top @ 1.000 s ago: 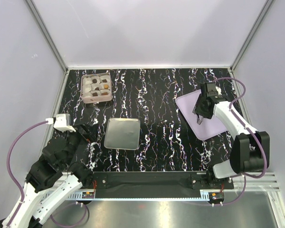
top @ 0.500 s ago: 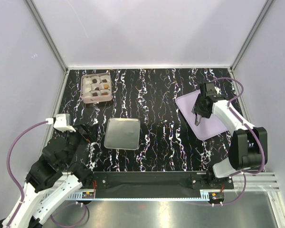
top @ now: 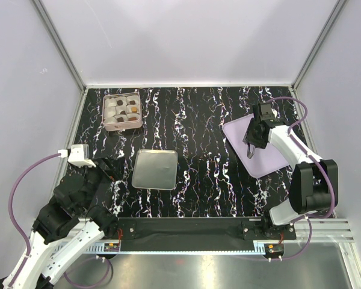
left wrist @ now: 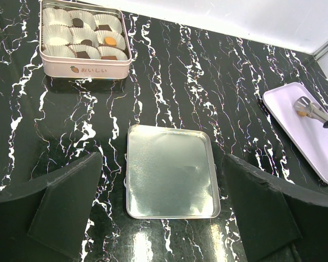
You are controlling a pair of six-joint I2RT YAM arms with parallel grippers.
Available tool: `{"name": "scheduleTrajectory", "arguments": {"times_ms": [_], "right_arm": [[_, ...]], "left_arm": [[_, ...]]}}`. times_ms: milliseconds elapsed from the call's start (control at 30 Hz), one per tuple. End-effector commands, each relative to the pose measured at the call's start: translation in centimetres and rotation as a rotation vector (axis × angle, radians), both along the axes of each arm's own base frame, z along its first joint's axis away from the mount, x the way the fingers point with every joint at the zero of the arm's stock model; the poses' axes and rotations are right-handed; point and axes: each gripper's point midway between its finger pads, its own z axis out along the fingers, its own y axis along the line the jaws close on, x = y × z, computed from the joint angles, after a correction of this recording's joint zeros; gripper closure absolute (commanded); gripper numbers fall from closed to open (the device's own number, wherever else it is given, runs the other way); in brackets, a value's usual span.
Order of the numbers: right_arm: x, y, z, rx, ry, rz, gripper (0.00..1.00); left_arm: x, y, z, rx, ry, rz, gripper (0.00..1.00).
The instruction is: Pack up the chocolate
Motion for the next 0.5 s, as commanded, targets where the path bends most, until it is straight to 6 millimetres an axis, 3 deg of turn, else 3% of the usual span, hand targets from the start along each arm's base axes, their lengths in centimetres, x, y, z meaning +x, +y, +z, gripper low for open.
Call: {"name": "scheduleTrajectory", "arguments": {"times_ms": [0, 467], "right_arm": [[0.3, -0.5, 0.8, -0.019, -0.028, 0.013, 0.5], [-0.4, -0.3, -0.6, -0.016, 0.045, 0.06, 0.52]], "left_arm": [[0.3, -0.1, 1.2, -0.032, -0.043, 0.006, 0.01], [0.3, 0.0, 1.3, -0.036, -0.045, 0.009, 0.01]]}}
